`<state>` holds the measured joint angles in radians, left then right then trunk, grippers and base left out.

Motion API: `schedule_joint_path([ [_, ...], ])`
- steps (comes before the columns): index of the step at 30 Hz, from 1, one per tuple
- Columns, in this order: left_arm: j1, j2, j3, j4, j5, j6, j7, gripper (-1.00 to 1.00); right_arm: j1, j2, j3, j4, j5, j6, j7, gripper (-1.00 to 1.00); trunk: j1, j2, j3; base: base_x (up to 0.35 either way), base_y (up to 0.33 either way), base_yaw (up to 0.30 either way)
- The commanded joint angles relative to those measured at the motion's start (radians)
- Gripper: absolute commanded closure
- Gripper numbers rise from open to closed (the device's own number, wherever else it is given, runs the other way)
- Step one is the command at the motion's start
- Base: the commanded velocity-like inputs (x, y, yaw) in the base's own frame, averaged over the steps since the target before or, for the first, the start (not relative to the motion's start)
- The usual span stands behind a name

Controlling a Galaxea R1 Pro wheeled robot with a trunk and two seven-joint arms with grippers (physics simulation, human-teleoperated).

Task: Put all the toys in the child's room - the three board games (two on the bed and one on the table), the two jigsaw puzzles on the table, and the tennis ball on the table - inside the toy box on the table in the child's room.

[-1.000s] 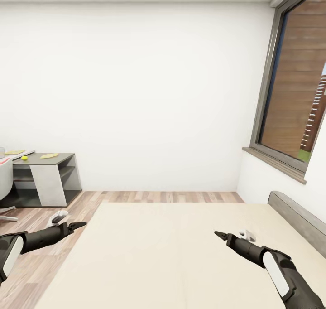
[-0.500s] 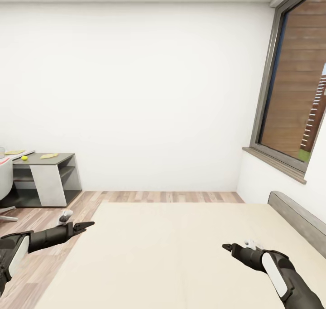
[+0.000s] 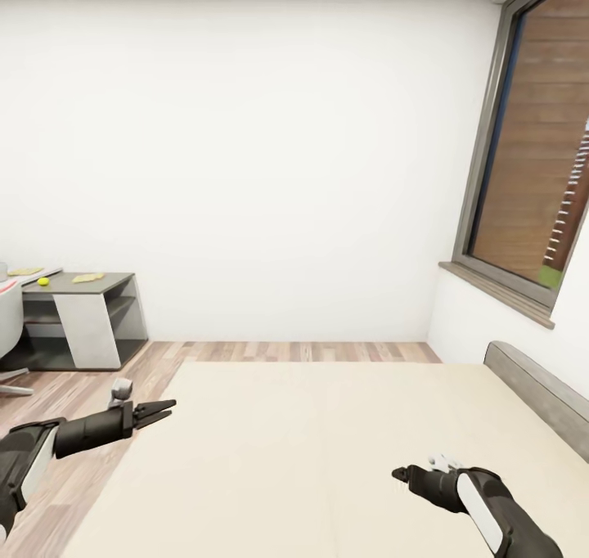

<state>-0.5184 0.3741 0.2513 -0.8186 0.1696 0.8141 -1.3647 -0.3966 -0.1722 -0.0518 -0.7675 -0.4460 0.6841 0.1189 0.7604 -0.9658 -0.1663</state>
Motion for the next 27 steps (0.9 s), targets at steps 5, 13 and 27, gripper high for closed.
schedule_joint_path([
  [5, 0.001, -0.001, -0.001, 0.0, 0.002, 0.011, -0.028, -1.0, -0.001, 0.0, 0.033, 0.002, 0.005, -0.004, 0.004, -1.0, 0.0, -0.001, -0.009, 0.0, 0.0, -0.006],
  [13, 0.001, -0.001, -0.003, -0.001, 0.002, 0.011, -0.058, -1.0, -0.001, 0.0, 0.077, 0.004, 0.005, -0.009, -0.021, -1.0, 0.0, -0.001, -0.013, 0.0, 0.0, -0.003],
  [27, 0.003, -0.002, -0.004, -0.001, 0.002, 0.011, -0.065, -1.0, 0.023, 0.004, 0.098, 0.111, 0.001, -0.096, -0.083, -1.0, 0.0, -0.001, -0.014, 0.0, 0.0, 0.0],
])
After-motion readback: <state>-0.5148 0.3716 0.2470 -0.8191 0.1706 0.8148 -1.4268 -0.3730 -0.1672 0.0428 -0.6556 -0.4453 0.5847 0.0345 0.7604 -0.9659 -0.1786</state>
